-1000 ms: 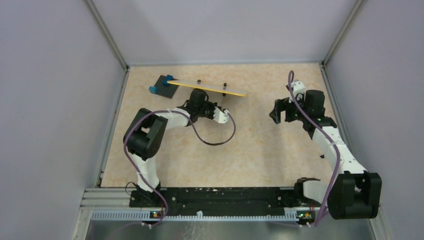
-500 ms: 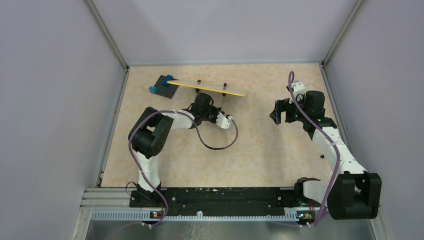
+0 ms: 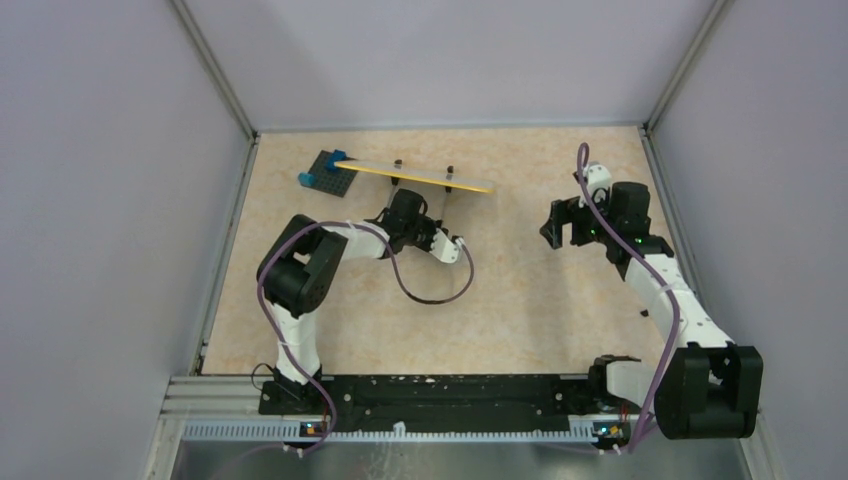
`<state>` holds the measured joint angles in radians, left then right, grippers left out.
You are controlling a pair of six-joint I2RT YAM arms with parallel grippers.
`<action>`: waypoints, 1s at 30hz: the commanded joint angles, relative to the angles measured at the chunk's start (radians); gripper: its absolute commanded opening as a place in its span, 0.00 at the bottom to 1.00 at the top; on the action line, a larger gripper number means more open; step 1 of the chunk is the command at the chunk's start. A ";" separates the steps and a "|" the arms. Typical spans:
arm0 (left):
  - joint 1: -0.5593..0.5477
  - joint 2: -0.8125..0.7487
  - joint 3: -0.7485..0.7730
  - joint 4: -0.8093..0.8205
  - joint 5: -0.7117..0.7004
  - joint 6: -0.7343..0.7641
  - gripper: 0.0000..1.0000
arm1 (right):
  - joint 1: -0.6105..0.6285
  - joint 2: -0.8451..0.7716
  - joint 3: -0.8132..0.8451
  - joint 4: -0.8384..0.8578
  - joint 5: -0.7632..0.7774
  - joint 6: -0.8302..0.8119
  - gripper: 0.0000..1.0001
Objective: Write a sentence on the whiteboard
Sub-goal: Move the whiteboard stand to the center of the board.
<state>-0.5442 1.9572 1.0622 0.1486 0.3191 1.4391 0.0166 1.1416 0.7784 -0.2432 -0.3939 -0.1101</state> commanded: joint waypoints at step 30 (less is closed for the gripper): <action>-0.015 0.103 0.036 0.239 -0.126 -0.124 0.00 | -0.007 -0.017 -0.008 0.044 -0.014 -0.005 0.89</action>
<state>-0.5579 2.0155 1.0622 0.3660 0.1890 1.3113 0.0166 1.1416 0.7719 -0.2287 -0.3946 -0.1108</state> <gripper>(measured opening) 0.003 0.893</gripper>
